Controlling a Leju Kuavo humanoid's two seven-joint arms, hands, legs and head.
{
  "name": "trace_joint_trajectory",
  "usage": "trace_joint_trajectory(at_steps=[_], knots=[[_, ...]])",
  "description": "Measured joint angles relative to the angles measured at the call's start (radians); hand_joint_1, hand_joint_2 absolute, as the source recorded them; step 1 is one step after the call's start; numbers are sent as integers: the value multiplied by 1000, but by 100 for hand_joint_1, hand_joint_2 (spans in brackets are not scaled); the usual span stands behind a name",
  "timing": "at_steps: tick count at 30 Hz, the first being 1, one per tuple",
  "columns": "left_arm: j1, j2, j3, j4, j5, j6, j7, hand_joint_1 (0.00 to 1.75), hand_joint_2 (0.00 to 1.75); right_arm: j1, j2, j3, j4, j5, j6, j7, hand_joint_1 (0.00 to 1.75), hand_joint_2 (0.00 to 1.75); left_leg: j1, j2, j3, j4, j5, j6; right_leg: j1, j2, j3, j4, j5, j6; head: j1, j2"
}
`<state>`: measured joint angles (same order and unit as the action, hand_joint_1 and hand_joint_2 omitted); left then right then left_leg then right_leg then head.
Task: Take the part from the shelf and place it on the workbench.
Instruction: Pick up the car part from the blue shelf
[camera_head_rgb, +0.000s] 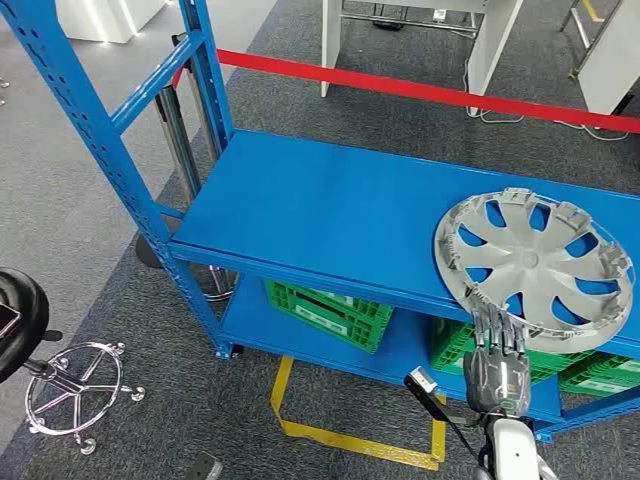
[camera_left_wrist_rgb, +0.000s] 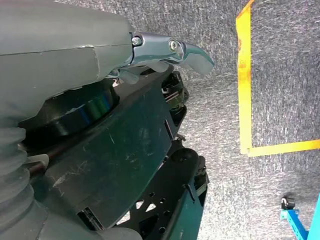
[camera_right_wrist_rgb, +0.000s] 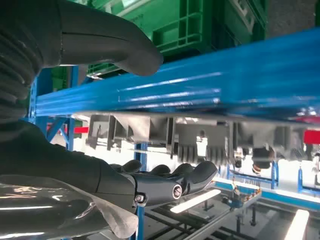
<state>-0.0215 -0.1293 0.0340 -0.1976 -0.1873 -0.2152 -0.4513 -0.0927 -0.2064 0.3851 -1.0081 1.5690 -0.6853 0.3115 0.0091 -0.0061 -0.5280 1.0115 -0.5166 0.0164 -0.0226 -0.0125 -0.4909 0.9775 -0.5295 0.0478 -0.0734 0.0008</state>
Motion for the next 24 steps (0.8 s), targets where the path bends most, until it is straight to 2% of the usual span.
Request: trace_joint_trajectory(at_steps=[24], knots=[[0,0,0,0,-5,0,-1,0,175,-27,-9,24,-5,0,-1,42,0,175,0,0,0,0,0,0,0,0,0,0,0,0,0,0]])
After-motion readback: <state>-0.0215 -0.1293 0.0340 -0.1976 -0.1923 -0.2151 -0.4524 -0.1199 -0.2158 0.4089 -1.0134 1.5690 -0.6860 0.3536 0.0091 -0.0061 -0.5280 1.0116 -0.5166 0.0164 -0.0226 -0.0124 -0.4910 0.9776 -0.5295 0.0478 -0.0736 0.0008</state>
